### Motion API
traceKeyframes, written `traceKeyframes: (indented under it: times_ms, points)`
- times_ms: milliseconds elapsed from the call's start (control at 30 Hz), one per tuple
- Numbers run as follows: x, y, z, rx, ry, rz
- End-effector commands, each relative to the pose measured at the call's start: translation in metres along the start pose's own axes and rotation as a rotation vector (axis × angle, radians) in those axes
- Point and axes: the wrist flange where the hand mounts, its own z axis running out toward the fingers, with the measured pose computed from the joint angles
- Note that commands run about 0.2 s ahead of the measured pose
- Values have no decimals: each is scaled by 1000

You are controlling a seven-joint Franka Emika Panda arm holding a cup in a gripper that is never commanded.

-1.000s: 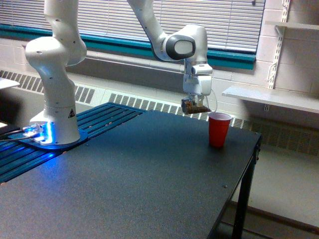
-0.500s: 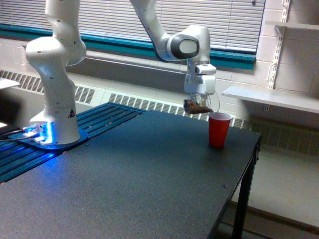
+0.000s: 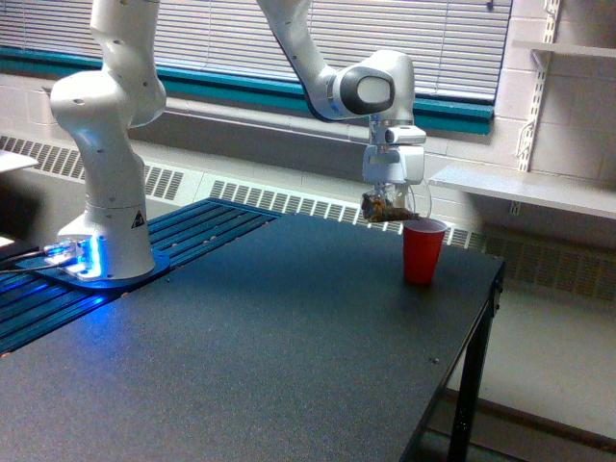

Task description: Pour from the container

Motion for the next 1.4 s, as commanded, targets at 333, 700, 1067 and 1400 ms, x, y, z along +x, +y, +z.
traceKeyframes:
  times_ms: [333, 700, 1067, 1400]
  points:
    - [4, -1, -9, -50, -12, -39]
    - [8, 0, -14, -63, -21, -62]
    - [5, -3, -12, -106, -37, -100]
    - [6, -3, -9, -137, -34, -112]
